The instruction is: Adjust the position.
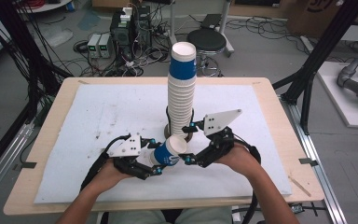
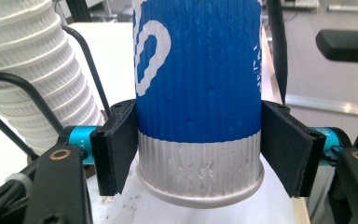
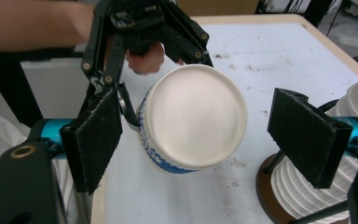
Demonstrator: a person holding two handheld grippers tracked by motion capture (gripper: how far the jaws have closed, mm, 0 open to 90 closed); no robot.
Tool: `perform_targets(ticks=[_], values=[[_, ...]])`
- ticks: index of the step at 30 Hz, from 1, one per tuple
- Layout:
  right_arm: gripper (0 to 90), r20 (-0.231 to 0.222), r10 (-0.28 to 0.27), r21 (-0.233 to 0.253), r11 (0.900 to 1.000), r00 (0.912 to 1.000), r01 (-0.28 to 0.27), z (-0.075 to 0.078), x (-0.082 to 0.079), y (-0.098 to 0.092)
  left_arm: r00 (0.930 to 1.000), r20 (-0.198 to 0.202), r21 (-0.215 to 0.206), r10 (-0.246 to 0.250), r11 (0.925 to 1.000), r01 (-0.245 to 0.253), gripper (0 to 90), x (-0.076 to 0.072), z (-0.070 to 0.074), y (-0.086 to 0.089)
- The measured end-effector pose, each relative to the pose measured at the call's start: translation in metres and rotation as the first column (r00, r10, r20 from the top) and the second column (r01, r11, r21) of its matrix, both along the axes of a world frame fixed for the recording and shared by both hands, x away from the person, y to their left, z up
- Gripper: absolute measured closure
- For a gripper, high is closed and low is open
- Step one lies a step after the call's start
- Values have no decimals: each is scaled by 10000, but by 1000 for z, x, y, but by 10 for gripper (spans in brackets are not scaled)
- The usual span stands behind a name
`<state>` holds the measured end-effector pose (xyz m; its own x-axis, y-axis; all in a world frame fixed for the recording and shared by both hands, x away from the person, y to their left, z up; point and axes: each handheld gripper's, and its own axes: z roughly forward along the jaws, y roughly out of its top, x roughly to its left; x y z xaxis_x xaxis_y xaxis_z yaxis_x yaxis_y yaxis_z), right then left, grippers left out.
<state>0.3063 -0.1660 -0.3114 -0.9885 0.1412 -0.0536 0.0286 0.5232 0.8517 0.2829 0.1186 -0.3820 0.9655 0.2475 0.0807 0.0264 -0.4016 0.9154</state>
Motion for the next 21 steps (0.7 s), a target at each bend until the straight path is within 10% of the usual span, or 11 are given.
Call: perform_targets(ticks=[10, 15, 21], values=[[182, -48, 864, -1695, 9818, 9962, -860, -7, 5, 28, 9996, 132, 1171, -233, 9929, 216, 306, -4, 4, -7], [296, -337, 1315, -2388, 9615, 9907, -1357, -12, 6, 38, 9989, 88, 1325, -467, 9902, 451, 305, -4, 5, -8], [314, -552, 1332, -2389, 9605, 9895, -1426, -12, 6, 35, 9973, 96, 1025, -722, 9922, 708, 301, -4, 4, -5]])
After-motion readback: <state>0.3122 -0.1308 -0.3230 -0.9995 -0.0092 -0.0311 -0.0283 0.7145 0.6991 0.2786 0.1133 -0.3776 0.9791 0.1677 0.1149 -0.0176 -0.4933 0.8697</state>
